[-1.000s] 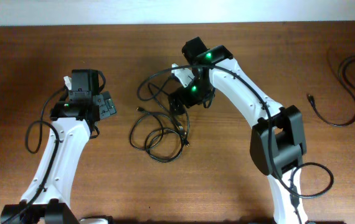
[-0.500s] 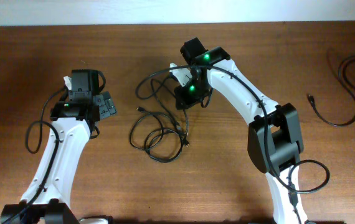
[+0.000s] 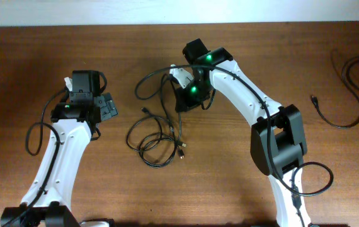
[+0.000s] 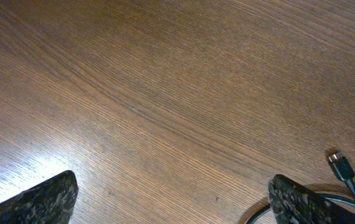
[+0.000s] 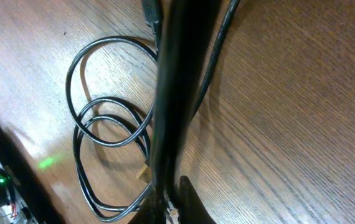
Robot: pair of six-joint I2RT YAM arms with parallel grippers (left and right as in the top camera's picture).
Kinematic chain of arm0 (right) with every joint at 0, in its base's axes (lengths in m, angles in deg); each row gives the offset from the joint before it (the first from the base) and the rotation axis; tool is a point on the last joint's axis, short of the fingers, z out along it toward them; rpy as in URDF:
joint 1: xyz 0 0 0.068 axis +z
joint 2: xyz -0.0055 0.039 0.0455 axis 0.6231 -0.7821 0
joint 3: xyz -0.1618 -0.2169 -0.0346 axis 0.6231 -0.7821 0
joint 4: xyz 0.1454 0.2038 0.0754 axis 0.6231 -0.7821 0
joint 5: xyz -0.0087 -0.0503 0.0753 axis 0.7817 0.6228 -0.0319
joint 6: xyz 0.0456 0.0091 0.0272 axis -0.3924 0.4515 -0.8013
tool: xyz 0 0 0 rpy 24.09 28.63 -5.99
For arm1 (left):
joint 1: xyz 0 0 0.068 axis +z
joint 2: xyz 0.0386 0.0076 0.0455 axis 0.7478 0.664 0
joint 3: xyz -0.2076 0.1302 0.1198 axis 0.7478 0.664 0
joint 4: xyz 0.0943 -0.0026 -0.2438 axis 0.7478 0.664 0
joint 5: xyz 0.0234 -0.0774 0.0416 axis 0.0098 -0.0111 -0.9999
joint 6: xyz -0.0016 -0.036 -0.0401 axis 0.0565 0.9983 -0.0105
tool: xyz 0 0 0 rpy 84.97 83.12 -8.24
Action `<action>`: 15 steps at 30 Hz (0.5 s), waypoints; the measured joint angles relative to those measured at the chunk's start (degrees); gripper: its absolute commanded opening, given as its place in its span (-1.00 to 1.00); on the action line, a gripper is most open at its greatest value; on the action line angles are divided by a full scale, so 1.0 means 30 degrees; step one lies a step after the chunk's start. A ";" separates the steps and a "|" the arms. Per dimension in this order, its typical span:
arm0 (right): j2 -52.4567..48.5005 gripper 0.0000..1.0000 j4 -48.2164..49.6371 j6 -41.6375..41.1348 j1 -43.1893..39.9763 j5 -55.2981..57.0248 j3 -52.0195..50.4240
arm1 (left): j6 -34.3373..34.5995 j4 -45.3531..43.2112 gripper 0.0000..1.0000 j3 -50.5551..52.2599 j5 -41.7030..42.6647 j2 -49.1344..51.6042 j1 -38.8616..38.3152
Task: Untangle cables
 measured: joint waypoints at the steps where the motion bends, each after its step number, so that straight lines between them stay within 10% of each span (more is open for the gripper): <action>1: 0.0000 -0.92 -0.0007 0.0000 0.0000 -0.0124 0.0000 | 0.0000 0.0000 0.98 0.0000 0.0000 0.0000 0.0000; 15: -0.0568 -0.92 -0.8597 -0.0051 0.0000 0.0539 1.4579 | 0.0000 -0.0007 0.98 0.0000 0.0000 0.0000 0.0000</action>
